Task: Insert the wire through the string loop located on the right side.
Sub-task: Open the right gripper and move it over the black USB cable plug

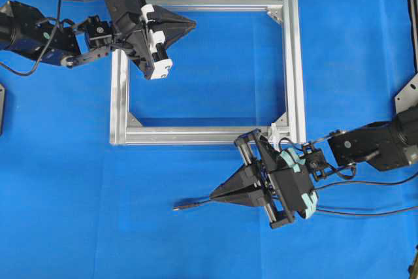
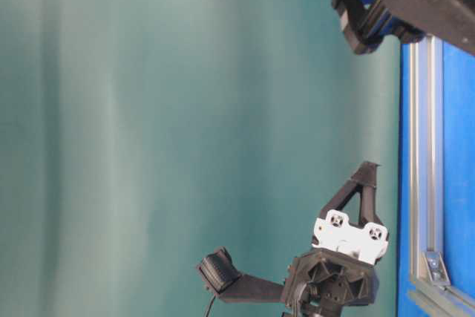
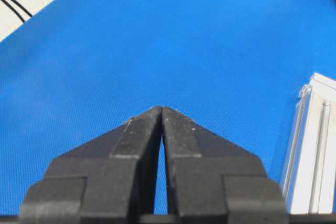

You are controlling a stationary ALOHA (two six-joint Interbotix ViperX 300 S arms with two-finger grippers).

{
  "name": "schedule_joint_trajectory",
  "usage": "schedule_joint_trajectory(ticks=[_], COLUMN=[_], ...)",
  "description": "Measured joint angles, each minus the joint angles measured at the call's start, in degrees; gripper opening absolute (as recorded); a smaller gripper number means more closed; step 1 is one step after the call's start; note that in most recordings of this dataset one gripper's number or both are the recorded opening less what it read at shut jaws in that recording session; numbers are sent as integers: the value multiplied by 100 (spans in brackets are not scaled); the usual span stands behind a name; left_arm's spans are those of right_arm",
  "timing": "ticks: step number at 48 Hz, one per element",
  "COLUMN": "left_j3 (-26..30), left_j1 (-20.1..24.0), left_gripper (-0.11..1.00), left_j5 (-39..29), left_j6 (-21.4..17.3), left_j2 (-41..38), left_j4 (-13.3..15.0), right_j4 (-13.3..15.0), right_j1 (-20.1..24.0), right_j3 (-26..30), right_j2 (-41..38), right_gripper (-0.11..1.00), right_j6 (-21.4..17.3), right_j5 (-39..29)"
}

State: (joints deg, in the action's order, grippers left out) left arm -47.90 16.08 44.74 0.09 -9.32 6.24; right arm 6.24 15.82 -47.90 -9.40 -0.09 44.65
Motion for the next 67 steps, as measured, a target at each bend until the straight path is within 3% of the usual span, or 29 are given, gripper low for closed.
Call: schedule_joint_trajectory(ticks=[6, 28, 31, 36, 48, 67], left_j3=[0, 0, 0, 0, 0, 0], left_j1=[-18, -18, -26, -18, -9, 9], left_gripper=[0, 0, 0, 0, 0, 0], left_j5=[-229, -290, -290, -299, -299, -299], left_j6=[-70, -79, -79, -79, -79, -79], left_j2=[62, 70, 70, 70, 70, 70], left_j4=[-97, -123, -123, -123, -123, -123], right_j4=[-9, 0, 0, 0, -97, -237], right_j1=[9, 9, 18, 26, 44, 44], right_j3=[9, 9, 9, 9, 18, 193], right_j2=[123, 202, 202, 211, 202, -44], right_gripper=[-6, -4, 1, 20, 90, 90], right_j6=[0, -308, -369, -501, -580, -580], right_j5=[-88, -536, -606, -668, -677, -703])
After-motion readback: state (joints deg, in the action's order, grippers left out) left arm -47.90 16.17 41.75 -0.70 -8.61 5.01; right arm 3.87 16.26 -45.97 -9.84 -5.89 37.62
